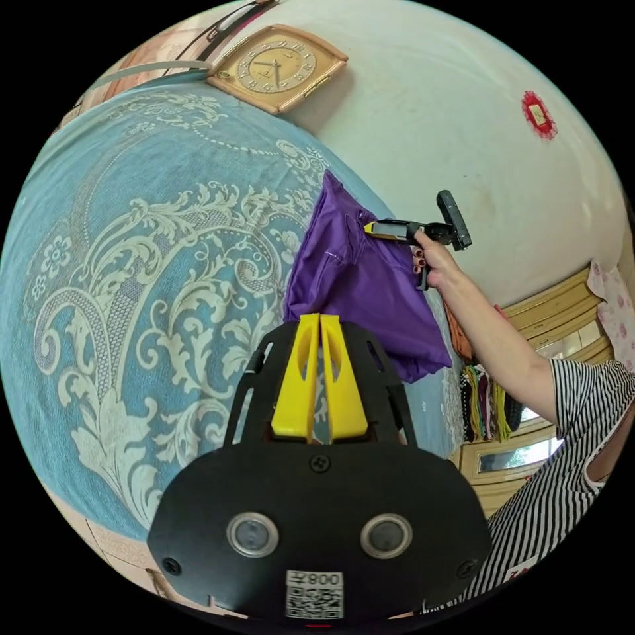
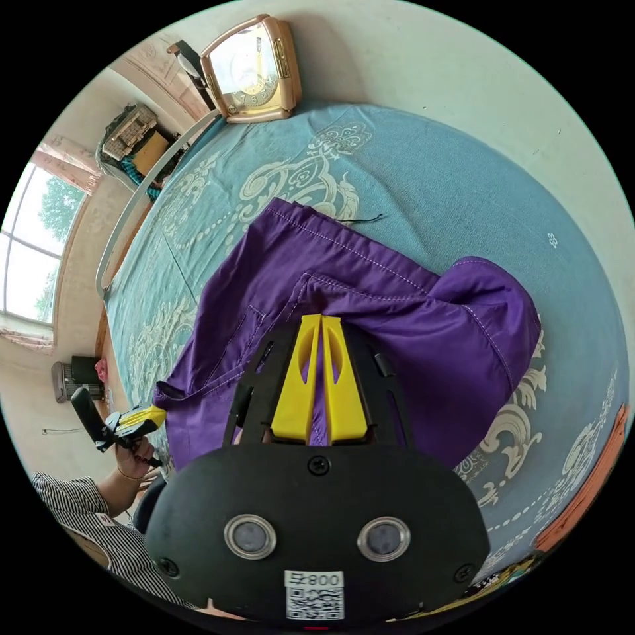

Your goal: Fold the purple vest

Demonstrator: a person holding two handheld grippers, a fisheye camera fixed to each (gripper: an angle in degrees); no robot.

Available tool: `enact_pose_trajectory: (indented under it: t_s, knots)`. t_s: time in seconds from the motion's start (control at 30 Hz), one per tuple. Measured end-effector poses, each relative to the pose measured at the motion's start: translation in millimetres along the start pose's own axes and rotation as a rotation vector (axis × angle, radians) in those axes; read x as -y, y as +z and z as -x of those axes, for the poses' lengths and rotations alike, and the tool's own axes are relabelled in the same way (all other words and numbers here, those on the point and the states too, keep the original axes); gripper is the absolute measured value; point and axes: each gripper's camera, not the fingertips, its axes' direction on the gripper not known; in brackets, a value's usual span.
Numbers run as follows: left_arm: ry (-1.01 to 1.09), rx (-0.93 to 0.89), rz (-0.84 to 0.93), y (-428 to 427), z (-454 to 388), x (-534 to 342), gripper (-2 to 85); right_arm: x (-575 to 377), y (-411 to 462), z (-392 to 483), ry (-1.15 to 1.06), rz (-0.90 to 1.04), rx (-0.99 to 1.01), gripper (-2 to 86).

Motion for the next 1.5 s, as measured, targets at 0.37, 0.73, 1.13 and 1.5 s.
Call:
enact_pose_trajectory:
  t_s: [0.37, 0.73, 1.13, 1.5]
  knots:
    - [-0.071, -0.102, -0.009, -25, 18, -40, 3.9, -152, -78, -31, -0.022, -0.152, 0.161, 1.8]
    - [-0.281, -0.383, 0.037, 0, 46, -66, 11.4, -397, -59, -96, 0.439, -0.220, 0.618, 9.9]
    - [-0.363, -0.455, 0.048, 16, 30, -77, 9.3, -477, -21, -79, 0.510, -0.177, 0.812, 12.8]
    - [-0.419, -0.498, 0.015, 6, 9, -98, 8.3, -509, -43, -4, 0.350, -0.184, 0.408, 12.1]
